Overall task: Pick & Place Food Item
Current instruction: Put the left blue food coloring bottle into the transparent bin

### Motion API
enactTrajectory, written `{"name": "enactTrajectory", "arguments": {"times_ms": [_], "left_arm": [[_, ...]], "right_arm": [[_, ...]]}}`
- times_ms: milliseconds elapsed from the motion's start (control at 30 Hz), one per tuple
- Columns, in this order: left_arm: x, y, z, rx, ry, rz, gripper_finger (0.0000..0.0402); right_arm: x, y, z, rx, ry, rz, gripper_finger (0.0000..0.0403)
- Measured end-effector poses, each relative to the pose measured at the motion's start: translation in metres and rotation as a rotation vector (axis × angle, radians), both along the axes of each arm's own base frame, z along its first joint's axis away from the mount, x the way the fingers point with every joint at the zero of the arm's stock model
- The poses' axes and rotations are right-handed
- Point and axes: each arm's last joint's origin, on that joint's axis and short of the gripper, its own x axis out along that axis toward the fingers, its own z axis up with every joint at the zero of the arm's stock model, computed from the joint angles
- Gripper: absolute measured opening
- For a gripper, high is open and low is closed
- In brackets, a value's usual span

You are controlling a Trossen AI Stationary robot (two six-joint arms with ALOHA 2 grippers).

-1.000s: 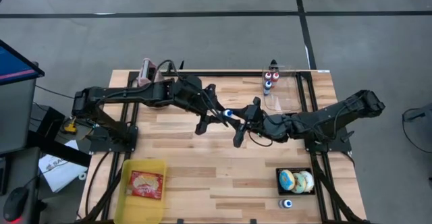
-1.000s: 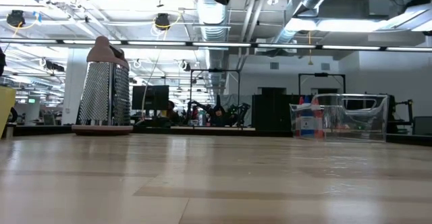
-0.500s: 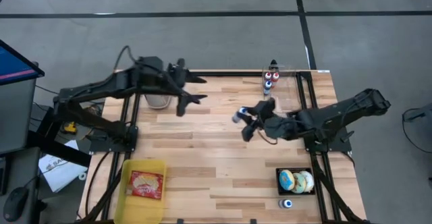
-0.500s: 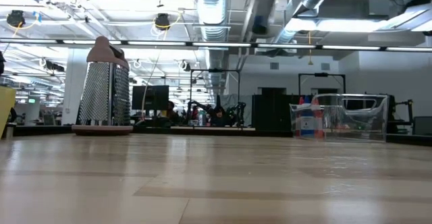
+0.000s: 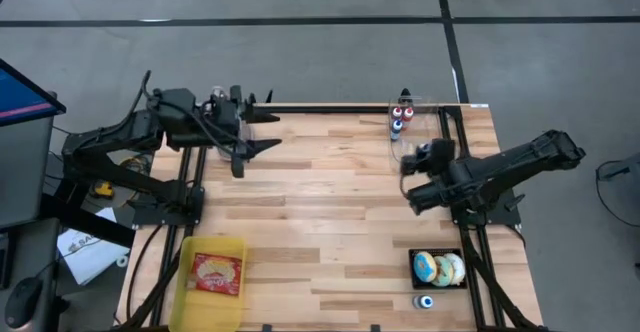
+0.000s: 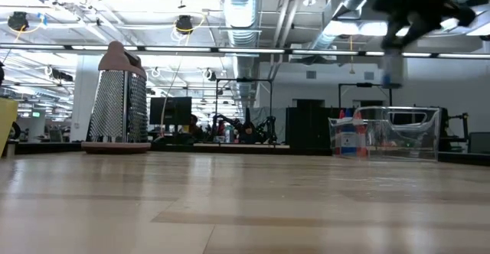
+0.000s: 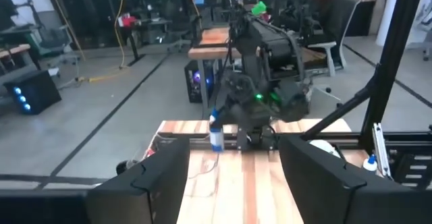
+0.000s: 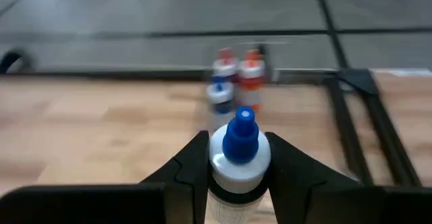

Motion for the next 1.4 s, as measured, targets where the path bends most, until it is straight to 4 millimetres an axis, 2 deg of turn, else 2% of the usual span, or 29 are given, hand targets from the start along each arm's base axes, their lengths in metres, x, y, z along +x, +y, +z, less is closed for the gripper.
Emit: {"name": "enactTrajectory", "arguments": {"times_ms": [133, 333, 533, 733, 1000, 1300, 1400], "left_arm": [[0.0, -0.005, 0.001, -0.011, -0.011, 0.016, 0.022], [0.003, -0.006, 0.002, -0.02, -0.038, 0.027, 0.0218], [0.007, -0.006, 0.004, -0.035, -0.071, 0.043, 0.0218], [0.013, -0.006, 0.002, -0.037, -0.066, 0.046, 0.0218], [0.015, -0.006, 0.002, -0.06, -0.076, 0.049, 0.0218], [0.015, -0.006, 0.003, -0.062, -0.08, 0.061, 0.0218], [0.015, -0.005, 0.002, -0.062, -0.08, 0.064, 0.0218]], "right_arm": [[-0.016, -0.011, -0.024, 0.014, -0.093, -0.131, 0.0104], [-0.023, -0.029, -0.048, 0.043, -0.207, -0.231, 0.0104], [-0.018, -0.057, -0.042, 0.012, -0.129, -0.225, 0.0104], [-0.007, -0.092, -0.033, 0.027, -0.027, -0.154, 0.0104], [-0.002, -0.137, -0.034, 0.045, 0.048, -0.147, 0.0104], [0.004, -0.155, -0.046, 0.064, 0.077, -0.187, 0.0104], [0.008, -0.157, -0.057, 0.061, 0.057, -0.179, 0.0104]]}}
